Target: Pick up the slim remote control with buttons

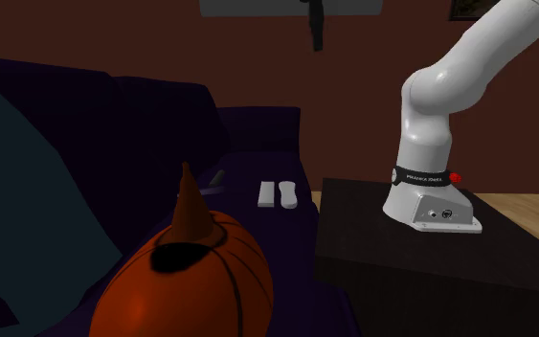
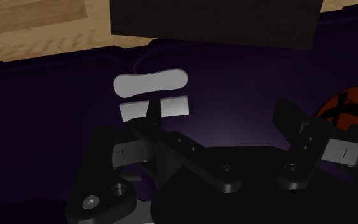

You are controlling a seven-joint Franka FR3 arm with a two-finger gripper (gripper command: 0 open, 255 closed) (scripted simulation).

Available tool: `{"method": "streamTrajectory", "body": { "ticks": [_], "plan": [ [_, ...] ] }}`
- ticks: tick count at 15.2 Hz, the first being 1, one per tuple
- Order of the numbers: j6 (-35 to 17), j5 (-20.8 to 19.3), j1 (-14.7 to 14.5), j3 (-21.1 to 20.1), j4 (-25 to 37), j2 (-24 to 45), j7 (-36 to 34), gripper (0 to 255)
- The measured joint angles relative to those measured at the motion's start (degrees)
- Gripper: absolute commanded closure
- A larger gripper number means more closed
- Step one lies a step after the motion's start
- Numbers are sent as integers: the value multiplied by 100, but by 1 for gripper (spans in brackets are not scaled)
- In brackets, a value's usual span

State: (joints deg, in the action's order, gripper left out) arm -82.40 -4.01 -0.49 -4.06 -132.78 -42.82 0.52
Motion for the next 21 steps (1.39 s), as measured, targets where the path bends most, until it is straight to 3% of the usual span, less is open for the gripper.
{"method": "streamTrajectory", "body": {
  "ticks": [2,6,14,21],
  "plan": [
    [-101,11,28,0,-94,4,-69,0],
    [-793,109,231,-30,-552,195,-602,0],
    [-2665,282,686,-101,-1414,1072,-1797,0],
    [-4230,356,1078,-134,-1655,2245,-2806,0]
  ]
}}
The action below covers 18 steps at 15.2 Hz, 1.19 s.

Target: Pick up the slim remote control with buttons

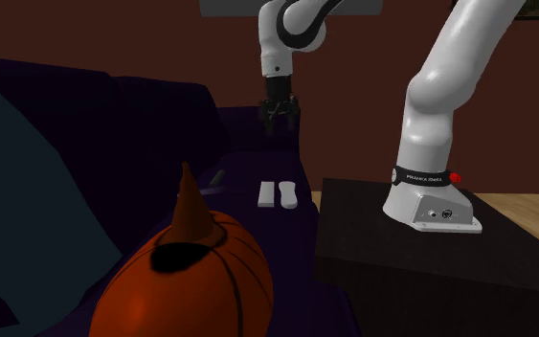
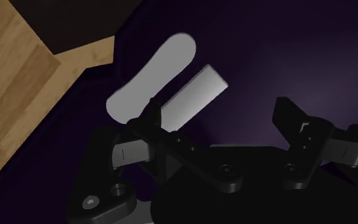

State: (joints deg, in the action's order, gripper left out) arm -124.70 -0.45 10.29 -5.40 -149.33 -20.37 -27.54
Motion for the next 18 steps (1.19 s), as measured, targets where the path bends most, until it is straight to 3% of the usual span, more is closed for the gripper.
{"method": "streamTrajectory", "body": {
  "ticks": [11,18],
  "plan": [
    [-2526,-43,509,190,195,2449,-1484,0],
    [-3667,183,694,420,712,3927,-2073,0]
  ]
}}
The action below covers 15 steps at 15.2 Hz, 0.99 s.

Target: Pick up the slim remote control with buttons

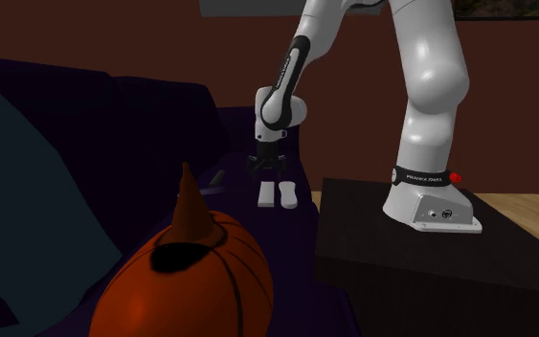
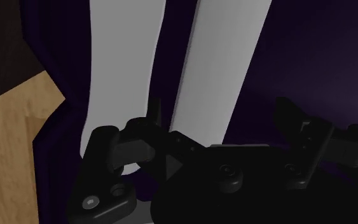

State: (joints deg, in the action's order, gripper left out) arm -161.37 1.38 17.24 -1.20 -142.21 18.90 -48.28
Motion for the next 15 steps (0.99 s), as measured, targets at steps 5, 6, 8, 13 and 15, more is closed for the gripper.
{"method": "streamTrajectory", "body": {
  "ticks": [5,6,8,13,15],
  "plan": [
    [-381,34,32,13,145,511,-10,0],
    [-450,35,29,12,150,585,-13,0],
    [-535,35,15,-8,230,675,-16,255],
    [-583,35,32,-3,226,724,-4,255],
    [-614,36,29,-2,222,733,-8,255]
  ]
}}
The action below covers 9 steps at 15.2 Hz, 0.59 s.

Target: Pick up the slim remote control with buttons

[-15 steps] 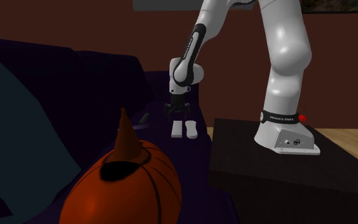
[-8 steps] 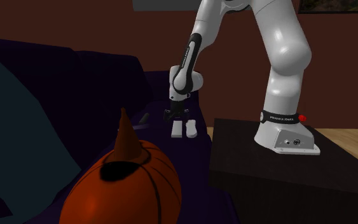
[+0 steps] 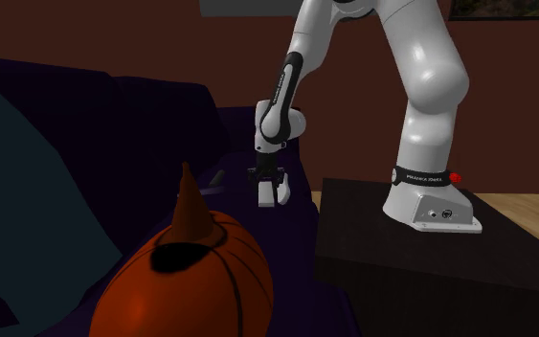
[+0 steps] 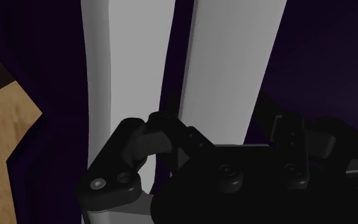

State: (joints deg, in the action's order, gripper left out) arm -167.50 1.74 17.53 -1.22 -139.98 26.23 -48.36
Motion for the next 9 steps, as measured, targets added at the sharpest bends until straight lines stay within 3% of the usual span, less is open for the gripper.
{"method": "streamTrajectory", "body": {
  "ticks": [9],
  "plan": [
    [379,-5,-3,16,-130,-426,-14,255]
  ]
}}
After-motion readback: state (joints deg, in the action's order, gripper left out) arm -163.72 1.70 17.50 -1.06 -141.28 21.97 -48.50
